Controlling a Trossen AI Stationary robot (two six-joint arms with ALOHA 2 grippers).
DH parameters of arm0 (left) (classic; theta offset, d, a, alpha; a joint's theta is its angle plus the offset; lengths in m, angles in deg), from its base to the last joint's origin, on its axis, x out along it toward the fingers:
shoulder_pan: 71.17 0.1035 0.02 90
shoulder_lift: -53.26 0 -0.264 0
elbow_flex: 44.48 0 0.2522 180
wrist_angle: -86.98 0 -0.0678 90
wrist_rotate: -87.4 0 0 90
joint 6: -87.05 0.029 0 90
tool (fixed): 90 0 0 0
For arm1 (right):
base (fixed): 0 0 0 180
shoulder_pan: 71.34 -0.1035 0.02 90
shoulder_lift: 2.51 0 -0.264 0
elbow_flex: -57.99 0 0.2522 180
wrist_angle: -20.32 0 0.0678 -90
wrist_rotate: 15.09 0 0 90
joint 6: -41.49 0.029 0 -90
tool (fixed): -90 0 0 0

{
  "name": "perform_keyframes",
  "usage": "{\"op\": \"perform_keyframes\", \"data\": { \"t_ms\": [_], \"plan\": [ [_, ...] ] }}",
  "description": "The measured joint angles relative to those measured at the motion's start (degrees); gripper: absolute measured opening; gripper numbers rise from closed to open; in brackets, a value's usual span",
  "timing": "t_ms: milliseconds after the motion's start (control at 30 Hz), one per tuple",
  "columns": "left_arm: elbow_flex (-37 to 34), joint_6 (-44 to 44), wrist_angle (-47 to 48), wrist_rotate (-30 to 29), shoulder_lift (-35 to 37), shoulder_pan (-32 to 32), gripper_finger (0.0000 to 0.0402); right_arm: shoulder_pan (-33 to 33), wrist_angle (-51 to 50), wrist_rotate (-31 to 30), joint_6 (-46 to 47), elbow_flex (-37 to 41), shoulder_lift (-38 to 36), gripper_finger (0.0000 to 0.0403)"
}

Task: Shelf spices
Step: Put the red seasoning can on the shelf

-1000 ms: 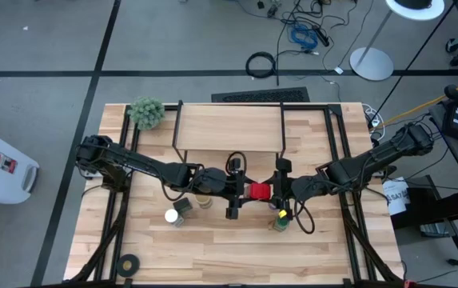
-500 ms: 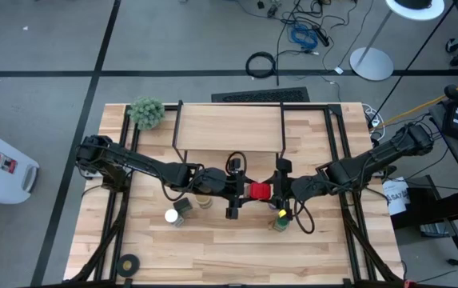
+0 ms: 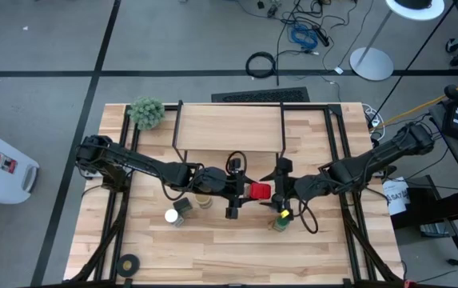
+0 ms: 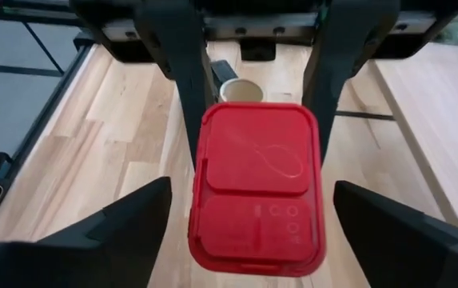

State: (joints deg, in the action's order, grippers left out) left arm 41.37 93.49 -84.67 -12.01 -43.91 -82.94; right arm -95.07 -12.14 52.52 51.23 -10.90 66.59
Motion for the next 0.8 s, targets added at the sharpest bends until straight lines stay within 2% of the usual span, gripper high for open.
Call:
{"op": "perform_keyframes", "data": {
  "t_ms": [333, 567, 800],
  "plan": [
    [0.0, 0.0, -0.1, 0.2, 0.6, -0.2, 0.0216, -2.0, -1.9, -1.3, -1.7, 0.0, -6.1, 0.0341],
    [0.0, 0.0, 2.6, 1.7, 5.5, -0.8, 0.0215, -6.6, -3.7, -19.4, -2.9, 0.0, -11.9, 0.0341],
    [0.0, 0.2, 7.8, 1.7, 12.1, -0.9, 0.0215, -12.0, -3.6, -23.0, 0.3, 0.1, -12.9, 0.0341]
  ]
}}
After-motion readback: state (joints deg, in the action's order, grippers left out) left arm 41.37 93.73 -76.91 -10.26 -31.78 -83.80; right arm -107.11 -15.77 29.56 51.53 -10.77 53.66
